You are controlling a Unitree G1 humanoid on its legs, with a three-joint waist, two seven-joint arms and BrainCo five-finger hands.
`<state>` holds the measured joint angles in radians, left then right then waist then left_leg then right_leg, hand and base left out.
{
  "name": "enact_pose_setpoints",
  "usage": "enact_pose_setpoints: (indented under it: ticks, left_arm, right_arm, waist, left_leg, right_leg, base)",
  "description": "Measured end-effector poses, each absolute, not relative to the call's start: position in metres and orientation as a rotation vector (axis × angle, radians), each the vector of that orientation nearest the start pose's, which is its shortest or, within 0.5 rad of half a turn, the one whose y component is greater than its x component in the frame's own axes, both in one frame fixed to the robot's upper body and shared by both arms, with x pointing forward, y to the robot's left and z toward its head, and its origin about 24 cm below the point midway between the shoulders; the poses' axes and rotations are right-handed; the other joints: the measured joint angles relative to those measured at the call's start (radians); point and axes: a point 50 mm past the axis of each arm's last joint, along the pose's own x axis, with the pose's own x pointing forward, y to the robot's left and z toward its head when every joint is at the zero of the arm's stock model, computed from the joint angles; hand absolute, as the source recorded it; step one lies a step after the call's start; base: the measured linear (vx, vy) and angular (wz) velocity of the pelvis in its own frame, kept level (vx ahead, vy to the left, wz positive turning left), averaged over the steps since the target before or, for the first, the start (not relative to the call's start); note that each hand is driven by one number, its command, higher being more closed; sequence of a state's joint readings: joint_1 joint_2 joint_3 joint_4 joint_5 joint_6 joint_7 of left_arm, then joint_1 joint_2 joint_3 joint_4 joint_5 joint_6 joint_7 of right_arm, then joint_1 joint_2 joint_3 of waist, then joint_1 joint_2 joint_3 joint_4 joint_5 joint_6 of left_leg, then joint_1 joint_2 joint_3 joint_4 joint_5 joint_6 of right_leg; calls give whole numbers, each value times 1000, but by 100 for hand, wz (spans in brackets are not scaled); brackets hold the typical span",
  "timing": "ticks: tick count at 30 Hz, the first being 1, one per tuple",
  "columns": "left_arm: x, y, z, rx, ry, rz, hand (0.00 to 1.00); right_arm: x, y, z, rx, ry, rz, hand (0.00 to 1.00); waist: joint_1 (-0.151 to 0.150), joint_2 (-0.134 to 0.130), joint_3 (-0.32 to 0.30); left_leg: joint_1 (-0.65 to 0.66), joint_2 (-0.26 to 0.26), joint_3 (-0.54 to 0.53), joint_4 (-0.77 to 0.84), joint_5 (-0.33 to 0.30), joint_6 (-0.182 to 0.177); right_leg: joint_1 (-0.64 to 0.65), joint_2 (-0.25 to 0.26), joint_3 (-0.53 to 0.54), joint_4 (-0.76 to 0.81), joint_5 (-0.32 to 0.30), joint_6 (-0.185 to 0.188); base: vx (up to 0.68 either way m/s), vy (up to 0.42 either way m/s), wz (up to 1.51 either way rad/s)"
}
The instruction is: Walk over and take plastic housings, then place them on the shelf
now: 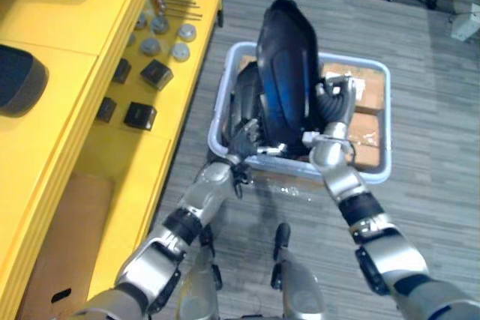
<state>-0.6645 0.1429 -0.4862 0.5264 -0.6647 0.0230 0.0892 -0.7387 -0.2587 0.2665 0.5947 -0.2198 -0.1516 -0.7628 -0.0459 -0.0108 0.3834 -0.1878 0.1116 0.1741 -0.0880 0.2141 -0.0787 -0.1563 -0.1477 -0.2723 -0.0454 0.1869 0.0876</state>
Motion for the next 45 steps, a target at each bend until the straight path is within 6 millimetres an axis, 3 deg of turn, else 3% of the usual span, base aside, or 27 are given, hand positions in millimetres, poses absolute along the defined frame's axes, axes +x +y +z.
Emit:
enact_pose_setpoints:
  ticks: [9, 14, 26, 32, 37, 38, 45]
  left_arm:
    - [341, 47, 76, -181, 109, -319, 0]
    - [339, 51, 64, -176, 152, -284, 0]
    - [338, 48, 63, -212, 159, -288, 0]
    - [333, 48, 55, -314, 205, -282, 0]
    - [327, 43, 49, -516, 264, -301, 0]
    - [326, 43, 48, -554, 268, -300, 100]
    - [326, 45, 53, -696, 241, -275, 100]
  right_arm:
    - [361, -132, 141, -461, -473, -426, 100]
    - [354, -124, 140, -454, -501, -399, 100]
    - [341, -111, 132, -408, -529, -345, 100]
    - [335, -106, 125, -410, -528, -300, 100]
    - [325, -108, 112, -395, -505, -296, 100]
    - [324, -109, 111, -394, -502, -296, 100]
    - [317, -106, 109, -369, -508, -297, 100]
  waist:
    - [1, -2, -1]
    - [2, -19, -10]
    - [1, -28, -16]
    - [1, -28, -16]
    - [0, -28, -16]
    - [0, -28, -16]
    - [-4, -29, -16]
  left_leg:
    - [14, 1, 0, 0, -8, -5]
    - [13, 2, -1, 0, -11, -7]
    - [14, 3, 0, 0, -13, -8]
    - [17, 8, 3, 0, -15, -11]
    - [19, 9, 5, 0, -19, -14]
    - [21, 9, 7, 0, -20, -13]
    - [31, 10, 28, 0, -28, -12]
  right_leg:
    - [16, 0, 1, -4, -4, 4]
    - [15, 2, 2, -6, -9, -1]
    - [16, 4, 3, -6, -8, -1]
    - [16, 8, 4, -5, -11, -4]
    - [17, 9, 6, -5, -16, 1]
    - [17, 9, 8, -5, -17, 1]
    - [17, 9, 26, -5, -21, -1]
  base:
    - [0, 0, 0]
    - [0, 0, 0]
    - [0, 0, 0]
    - [0, -1, -1]
    - [0, 0, 0]
    - [13, -15, -5]
    - [11, -11, -7]
